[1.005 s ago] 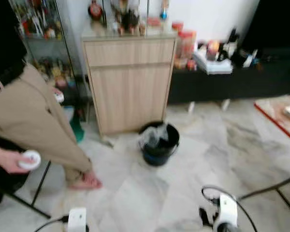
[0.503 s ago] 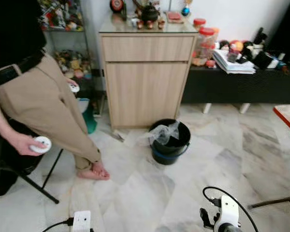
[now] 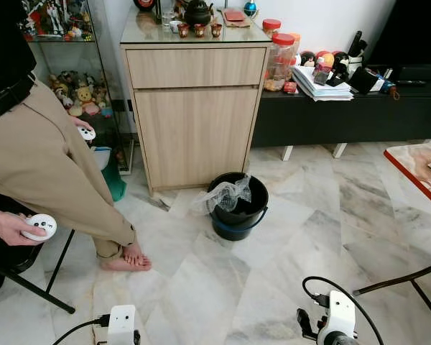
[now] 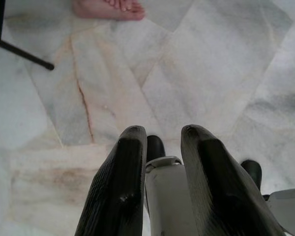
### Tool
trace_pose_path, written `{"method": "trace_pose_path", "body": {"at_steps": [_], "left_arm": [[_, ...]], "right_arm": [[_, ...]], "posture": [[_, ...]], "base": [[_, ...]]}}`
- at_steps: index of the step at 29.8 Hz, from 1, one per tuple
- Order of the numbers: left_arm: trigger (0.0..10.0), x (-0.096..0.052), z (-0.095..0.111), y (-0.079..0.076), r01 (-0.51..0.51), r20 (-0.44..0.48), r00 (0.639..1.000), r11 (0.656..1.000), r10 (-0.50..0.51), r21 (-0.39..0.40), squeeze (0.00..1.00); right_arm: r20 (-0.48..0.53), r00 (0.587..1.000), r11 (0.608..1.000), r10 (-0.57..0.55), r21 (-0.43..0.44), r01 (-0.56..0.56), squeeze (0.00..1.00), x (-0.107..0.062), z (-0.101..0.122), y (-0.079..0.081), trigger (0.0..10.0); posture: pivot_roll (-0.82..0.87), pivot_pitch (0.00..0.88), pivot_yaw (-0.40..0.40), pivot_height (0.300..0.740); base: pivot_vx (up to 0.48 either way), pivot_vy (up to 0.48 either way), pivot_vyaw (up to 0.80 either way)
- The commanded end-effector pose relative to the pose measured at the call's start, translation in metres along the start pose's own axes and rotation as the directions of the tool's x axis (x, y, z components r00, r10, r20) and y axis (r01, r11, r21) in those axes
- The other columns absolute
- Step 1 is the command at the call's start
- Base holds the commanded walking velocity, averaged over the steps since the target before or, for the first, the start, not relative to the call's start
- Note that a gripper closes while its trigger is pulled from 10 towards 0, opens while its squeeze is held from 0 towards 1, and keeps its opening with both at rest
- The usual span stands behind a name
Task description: Picking trash to rubbish bin
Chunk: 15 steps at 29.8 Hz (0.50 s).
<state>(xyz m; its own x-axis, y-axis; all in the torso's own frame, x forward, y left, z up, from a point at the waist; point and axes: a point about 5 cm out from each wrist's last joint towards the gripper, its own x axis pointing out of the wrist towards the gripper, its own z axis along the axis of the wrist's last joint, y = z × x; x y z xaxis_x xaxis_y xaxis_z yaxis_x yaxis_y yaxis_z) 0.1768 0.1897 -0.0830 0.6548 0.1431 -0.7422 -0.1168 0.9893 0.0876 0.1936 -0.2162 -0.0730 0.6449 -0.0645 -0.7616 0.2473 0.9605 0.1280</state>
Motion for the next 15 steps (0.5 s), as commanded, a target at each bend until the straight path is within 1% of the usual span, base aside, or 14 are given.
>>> {"method": "trace_pose_path", "body": {"at_steps": [1, 15], "left_arm": [[10.0, 0.0007, 0.0018, -0.0009, 0.007, 0.000, 1.000, 1.000, -0.007, 0.016, 0.00], [10.0, 0.0023, 0.0076, -0.0020, 0.013, 0.015, 1.000, 1.000, -0.014, 0.025, 0.00]], "right_arm": [[0.011, 1.000, 1.000, -0.009, 0.010, 0.009, 0.00, 0.0000, 0.0020, -0.0013, 10.0], [0.005, 1.000, 1.000, -0.008, 0.011, 0.008, 0.00, -0.0001, 0.0001, -0.0003, 10.0]], "posture": [[-0.14, 0.000, -0.080, 0.740], [-0.14, 0.000, -0.074, 0.740]], "base": [[0.000, 0.000, -0.80], [0.000, 0.000, -0.80]]}}
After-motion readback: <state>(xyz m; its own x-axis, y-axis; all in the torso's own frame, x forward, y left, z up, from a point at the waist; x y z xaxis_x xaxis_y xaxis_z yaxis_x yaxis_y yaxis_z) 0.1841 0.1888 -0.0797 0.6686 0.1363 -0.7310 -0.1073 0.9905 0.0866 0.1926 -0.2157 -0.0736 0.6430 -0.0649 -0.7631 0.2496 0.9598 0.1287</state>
